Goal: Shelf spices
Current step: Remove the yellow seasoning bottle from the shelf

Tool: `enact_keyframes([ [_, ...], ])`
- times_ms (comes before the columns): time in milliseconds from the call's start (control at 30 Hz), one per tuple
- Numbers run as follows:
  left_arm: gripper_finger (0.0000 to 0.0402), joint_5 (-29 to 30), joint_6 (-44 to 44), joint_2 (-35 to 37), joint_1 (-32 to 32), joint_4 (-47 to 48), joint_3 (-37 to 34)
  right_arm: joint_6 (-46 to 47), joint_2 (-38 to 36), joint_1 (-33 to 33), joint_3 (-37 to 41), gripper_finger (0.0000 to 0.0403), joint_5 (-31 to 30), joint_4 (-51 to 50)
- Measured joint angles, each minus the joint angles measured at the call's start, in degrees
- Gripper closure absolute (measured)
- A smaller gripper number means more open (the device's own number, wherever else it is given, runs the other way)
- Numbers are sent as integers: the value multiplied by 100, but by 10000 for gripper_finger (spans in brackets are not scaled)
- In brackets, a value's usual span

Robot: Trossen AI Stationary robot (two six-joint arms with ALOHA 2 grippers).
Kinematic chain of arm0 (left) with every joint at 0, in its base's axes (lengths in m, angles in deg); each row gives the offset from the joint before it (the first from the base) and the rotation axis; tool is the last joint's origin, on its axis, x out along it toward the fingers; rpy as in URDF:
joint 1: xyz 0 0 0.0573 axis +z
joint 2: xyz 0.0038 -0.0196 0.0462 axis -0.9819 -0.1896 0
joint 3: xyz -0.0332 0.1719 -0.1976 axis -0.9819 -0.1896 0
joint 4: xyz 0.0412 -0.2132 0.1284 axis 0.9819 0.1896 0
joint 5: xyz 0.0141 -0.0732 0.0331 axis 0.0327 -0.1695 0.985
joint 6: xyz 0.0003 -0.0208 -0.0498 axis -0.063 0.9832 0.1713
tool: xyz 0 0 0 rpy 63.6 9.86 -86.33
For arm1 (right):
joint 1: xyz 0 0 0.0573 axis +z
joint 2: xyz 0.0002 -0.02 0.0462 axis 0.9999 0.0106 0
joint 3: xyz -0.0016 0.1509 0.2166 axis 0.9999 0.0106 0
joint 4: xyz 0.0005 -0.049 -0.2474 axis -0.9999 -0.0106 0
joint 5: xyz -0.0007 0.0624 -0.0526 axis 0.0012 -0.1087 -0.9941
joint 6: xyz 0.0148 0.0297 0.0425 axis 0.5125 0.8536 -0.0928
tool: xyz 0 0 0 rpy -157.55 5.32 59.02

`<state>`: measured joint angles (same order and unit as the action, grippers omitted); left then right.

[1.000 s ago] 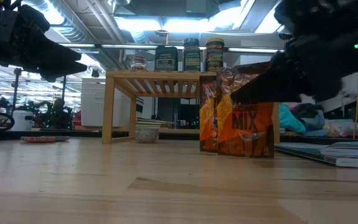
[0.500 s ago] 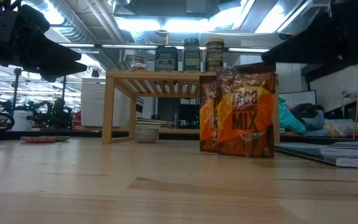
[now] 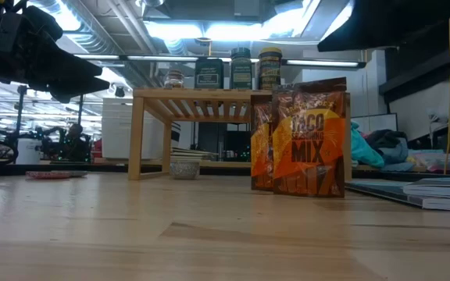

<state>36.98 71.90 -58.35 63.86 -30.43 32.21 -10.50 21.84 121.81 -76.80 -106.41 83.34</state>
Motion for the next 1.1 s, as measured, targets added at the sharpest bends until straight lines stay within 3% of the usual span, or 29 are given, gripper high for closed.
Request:
enact_keyframes([
  [333,160,0,0,-1,-1,1,2,-90,-719,-1333,0,175,1398,-174],
  [667,160,0,0,1,-1,-1,2,-1392,-740,-2848,2,175,2966,850],
  [900,160,0,0,1,-1,-1,2,-1463,-740,-3669,2,174,3962,1028],
  [1100,160,0,0,0,0,-1,0,-1468,-739,-4120,2,132,4611,1080],
])
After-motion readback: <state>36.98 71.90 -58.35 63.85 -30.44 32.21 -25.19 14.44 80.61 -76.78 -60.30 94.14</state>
